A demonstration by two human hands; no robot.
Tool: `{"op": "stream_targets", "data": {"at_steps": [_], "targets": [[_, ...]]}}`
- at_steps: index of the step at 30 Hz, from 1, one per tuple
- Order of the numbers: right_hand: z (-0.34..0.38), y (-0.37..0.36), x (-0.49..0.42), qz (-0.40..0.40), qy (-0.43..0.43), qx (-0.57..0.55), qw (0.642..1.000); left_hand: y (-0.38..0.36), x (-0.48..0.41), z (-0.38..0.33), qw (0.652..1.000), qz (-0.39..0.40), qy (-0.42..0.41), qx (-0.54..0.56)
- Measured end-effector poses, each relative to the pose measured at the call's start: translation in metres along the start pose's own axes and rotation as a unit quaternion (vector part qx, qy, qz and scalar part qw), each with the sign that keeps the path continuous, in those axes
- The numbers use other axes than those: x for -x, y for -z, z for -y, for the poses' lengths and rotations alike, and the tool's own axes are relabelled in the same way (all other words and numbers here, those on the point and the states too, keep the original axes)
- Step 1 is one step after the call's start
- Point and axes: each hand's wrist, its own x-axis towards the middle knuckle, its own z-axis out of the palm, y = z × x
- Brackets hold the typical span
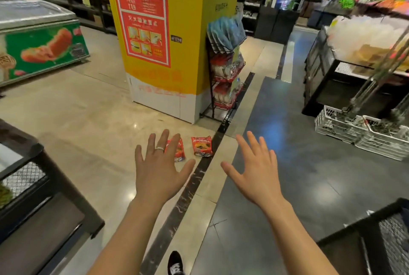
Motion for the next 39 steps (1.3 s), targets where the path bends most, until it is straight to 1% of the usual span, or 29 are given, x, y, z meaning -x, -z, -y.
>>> {"op": "stream_targets", "data": {"at_steps": [6,12,17,22,25,31,36,39], "targets": [[0.004,-0.024,-0.143,0.019,-0.02,0.001,1.0,-0.027,-0.15,0.015,1.0,0.021,-0.012,0.009],[-0.009,-0.056,-0.248,0.052,-0.046,-0.016,0.997,-0.062,-0.249,0.034,0.997,0.075,-0.001,-0.008],[-0.023,-0.103,-0.345,0.075,-0.031,-0.033,0.996,-0.103,-0.33,0.045,0.993,0.111,0.031,-0.037],[-0.058,-0.166,-0.462,0.118,-0.01,-0.055,0.991,-0.158,-0.431,0.046,0.988,0.129,0.062,-0.051],[-0.085,-0.211,-0.549,0.15,0.001,-0.064,0.987,-0.202,-0.505,0.046,0.985,0.133,0.093,-0.05],[-0.137,-0.293,-0.702,0.221,0.011,-0.043,0.974,-0.31,-0.637,0.048,0.963,0.203,0.168,-0.047],[-0.177,-0.381,-0.78,0.269,-0.009,-0.033,0.963,-0.413,-0.706,0.071,0.944,0.255,0.204,-0.038],[-0.201,-0.456,-0.801,0.299,-0.036,-0.024,0.953,-0.489,-0.728,0.101,0.941,0.258,0.215,-0.033]]}}
